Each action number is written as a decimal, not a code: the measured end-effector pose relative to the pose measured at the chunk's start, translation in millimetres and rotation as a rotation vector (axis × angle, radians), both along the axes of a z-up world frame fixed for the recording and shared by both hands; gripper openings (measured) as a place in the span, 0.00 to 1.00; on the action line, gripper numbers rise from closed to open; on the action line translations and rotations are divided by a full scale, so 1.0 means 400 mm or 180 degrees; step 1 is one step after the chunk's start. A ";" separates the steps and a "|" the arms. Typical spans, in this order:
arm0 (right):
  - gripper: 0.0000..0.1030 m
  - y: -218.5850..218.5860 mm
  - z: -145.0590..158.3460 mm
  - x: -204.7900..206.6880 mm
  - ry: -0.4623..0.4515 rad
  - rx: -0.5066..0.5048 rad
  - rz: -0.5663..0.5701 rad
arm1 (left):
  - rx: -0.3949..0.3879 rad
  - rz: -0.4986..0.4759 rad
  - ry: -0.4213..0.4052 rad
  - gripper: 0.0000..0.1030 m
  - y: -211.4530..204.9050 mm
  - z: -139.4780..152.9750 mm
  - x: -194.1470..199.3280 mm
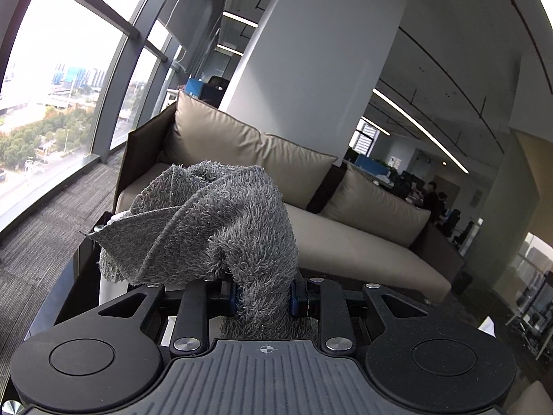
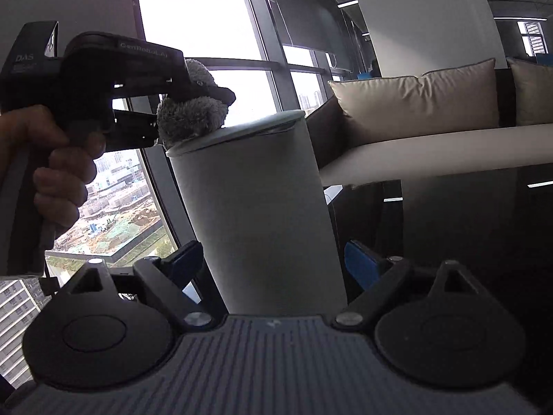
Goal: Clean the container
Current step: 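Wipe the kettle's rim with the cloth in the left tool while the right tool holds it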
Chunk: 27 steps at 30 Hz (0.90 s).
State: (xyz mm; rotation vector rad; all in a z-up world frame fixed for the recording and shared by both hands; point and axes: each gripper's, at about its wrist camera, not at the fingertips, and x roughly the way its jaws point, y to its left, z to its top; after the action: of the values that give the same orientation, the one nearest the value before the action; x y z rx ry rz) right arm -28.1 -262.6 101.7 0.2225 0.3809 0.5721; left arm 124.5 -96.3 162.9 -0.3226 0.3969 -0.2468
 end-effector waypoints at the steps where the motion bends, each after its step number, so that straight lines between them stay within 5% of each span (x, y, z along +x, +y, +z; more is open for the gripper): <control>1: 0.88 0.002 -0.006 0.001 0.0018 0.0002 0.0004 | 0.0064 -0.0027 0.0001 0.23 -0.016 0.002 -0.001; 10: 0.88 -0.011 -0.035 -0.013 0.0123 0.0137 0.0009 | 0.0179 -0.0199 -0.0003 0.23 -0.101 0.006 0.021; 14: 0.88 -0.023 -0.040 -0.016 0.0183 0.0222 -0.0013 | 0.0554 -0.0209 -0.0127 0.23 -0.163 -0.004 0.028; 27: 0.88 -0.019 -0.035 -0.057 0.0192 0.0227 0.0074 | 0.0990 -0.0009 -0.0325 0.23 -0.183 -0.024 -0.064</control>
State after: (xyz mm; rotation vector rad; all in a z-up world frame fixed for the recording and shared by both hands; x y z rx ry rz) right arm -50.7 -270.1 87.8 0.3046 0.4222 0.6035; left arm 99.1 -169.5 153.1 -0.0038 0.3291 -0.1997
